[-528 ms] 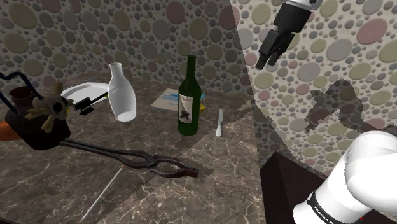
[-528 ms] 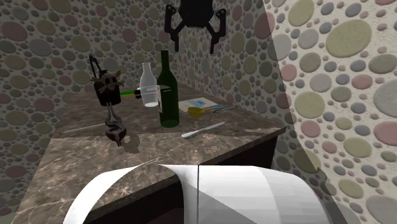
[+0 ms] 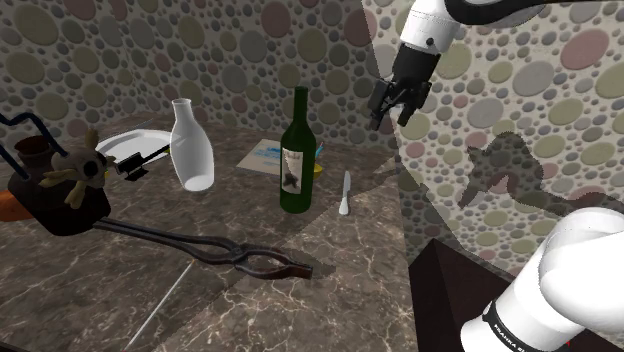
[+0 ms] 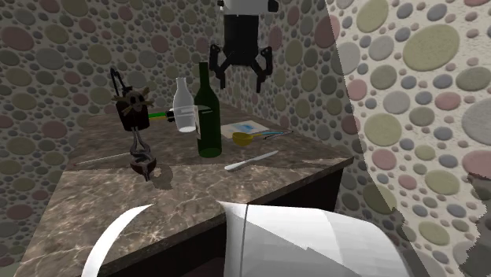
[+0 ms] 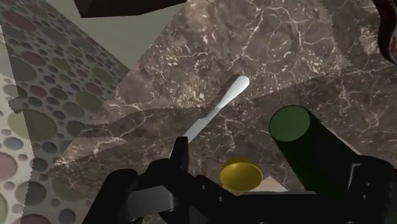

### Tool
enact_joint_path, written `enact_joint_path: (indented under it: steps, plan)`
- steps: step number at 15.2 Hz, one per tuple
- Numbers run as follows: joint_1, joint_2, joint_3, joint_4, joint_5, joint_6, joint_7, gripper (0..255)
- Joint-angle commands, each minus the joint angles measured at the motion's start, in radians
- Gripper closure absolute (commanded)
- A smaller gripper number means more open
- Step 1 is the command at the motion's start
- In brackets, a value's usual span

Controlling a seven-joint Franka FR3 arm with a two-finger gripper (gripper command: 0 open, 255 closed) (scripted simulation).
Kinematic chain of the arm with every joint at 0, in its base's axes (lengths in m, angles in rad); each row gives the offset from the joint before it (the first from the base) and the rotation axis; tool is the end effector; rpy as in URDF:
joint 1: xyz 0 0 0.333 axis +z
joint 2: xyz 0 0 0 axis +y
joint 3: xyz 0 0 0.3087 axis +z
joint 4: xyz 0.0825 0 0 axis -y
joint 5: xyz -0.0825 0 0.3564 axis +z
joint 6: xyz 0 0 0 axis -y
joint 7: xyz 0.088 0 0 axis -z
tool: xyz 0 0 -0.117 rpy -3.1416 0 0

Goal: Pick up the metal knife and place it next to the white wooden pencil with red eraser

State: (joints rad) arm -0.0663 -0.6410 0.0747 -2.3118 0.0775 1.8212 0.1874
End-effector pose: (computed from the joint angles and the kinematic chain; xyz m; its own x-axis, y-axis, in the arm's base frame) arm 0.3494 0.0156 0.5730 0.9688 -0.2047 0.1398 -0.1982 -0.9784 -0.0595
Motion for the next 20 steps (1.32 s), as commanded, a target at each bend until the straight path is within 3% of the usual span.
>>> enact_joint_path:
  steps: [1,9,17,20]
  plan:
    - [-0.023,0.054,0.024,-0.012,0.001,0.052,0.078,0]
    - [-0.111,0.303,0.094,-0.012,-0.02,0.229,0.379,0]
    - [-0.178,0.572,0.112,0.036,-0.072,0.371,0.68,0]
    - [-0.178,0.595,0.111,0.025,-0.077,0.402,0.692,0]
